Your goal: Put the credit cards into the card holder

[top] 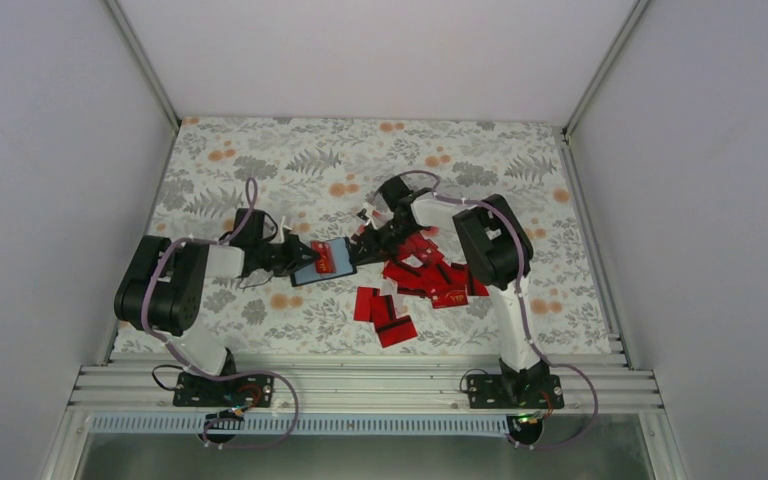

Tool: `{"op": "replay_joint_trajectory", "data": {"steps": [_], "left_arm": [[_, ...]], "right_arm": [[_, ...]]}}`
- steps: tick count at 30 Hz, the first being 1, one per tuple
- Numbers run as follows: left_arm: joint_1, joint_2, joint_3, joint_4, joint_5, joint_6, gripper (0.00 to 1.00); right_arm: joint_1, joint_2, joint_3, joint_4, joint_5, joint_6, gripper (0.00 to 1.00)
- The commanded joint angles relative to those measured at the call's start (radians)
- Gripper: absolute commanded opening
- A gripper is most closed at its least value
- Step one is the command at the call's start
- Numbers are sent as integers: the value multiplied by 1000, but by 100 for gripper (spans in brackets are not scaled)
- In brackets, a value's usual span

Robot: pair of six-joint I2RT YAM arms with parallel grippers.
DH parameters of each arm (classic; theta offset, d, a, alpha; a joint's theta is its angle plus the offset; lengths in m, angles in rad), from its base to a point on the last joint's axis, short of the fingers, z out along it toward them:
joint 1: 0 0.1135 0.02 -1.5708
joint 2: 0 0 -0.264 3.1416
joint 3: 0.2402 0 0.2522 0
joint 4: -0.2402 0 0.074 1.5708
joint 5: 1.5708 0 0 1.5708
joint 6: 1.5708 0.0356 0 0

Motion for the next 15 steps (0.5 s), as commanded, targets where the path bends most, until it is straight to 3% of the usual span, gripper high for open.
{"op": "replay_joint_trajectory", "data": {"steps": [1,15], "left_arm": [[-18,5,-18,77,-19,-20,2],[-53,43,-7,90,-21,-7,3]], "right_arm": [[19,25,8,27,31,1,19],[20,24,-2,29,45,8,18]]}}
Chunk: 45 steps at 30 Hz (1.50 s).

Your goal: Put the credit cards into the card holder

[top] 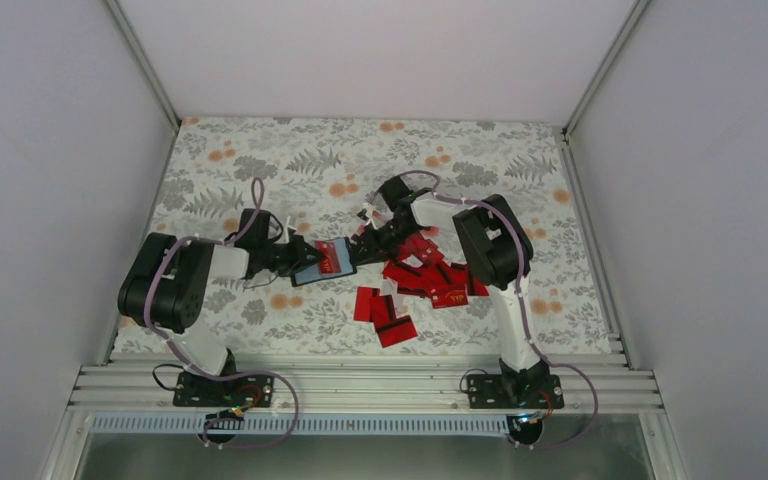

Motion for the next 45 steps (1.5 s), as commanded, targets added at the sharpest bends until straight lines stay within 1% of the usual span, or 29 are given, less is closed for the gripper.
{"op": "replay_joint_trajectory", "data": {"steps": [1,3,8,13,15,20,24,26,27,28,32,35,40,45], "left_arm": [[-16,19,2,20,-4,13,2],[-16,11,5,5,-9,14,4],[-21,-13,31,-93,-54,41,17],[-32,-27,69,-190,-88,71,41],[-41,-30,94,-232,-106,78,49],[-69,-24,178,-399,-190,103,60],[-105,-13,250,-512,-253,115,72],[-122,-7,287,-561,-284,122,76],[-131,-5,302,-581,-301,121,81],[-137,-1,317,-601,-319,120,83],[-162,19,375,-691,-385,107,84],[-183,34,400,-732,-421,93,88],[-209,76,432,-786,-441,36,95],[-217,108,447,-820,-440,-13,95]], "right_arm": [[19,23,-3,29,36,0,18],[19,24,-4,30,37,0,18],[20,21,-7,29,40,-1,18],[20,22,-10,29,42,-2,17],[19,19,-16,33,43,1,17],[19,16,-23,42,44,6,17],[20,16,-21,50,40,10,17],[19,17,-25,58,37,14,17],[19,16,-28,63,33,17,17],[20,16,-32,68,30,21,17],[22,14,-35,78,24,30,17],[24,14,-33,85,17,35,17],[25,23,-19,91,0,40,17],[29,31,-11,83,-13,31,17]]}}
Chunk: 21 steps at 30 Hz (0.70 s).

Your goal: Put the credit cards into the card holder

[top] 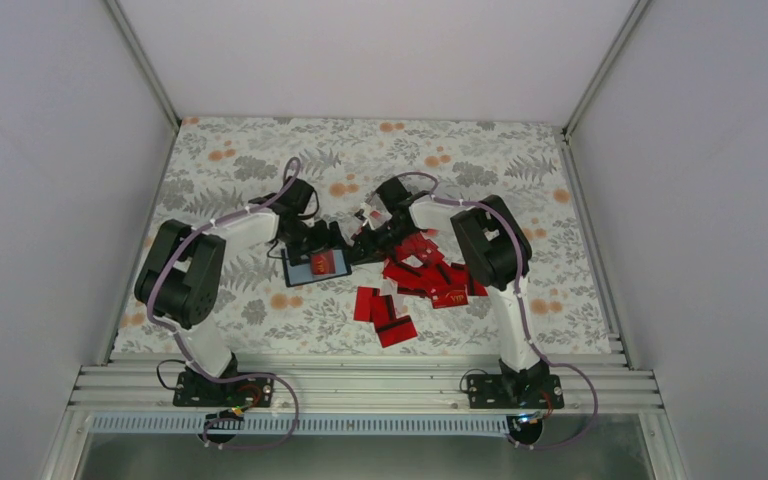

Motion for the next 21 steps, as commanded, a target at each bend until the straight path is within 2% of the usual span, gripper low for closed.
{"op": "replay_joint_trajectory", "data": {"steps": [1,11,21], "left_arm": [[-13,54,0,-97,-33,-58,95],[-36,99,50,-171,-47,-104,91],[-68,152,114,-180,-47,-171,92]], "right_arm": [[16,30,6,6,-2,-8,17],[19,15,-30,4,-4,-26,17],[19,7,-41,62,-39,19,16]]}}
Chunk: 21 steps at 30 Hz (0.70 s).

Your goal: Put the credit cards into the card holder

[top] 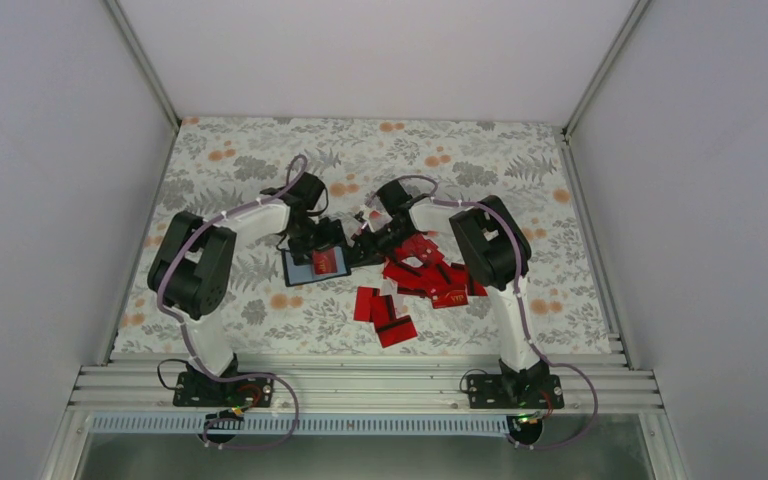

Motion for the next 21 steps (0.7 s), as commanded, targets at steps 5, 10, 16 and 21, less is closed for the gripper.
{"op": "replay_joint_trajectory", "data": {"steps": [5,10,16,21], "left_arm": [[-52,120,31,-55,35,-48,92],[-56,157,75,-48,62,-44,92],[-73,183,117,-43,86,-58,92],[-94,218,156,-60,97,-70,93]], "right_arm": [[17,7,-10,40,1,22,17],[17,10,-4,40,5,23,16],[17,7,-8,46,10,26,16],[16,5,0,48,10,31,16]]}}
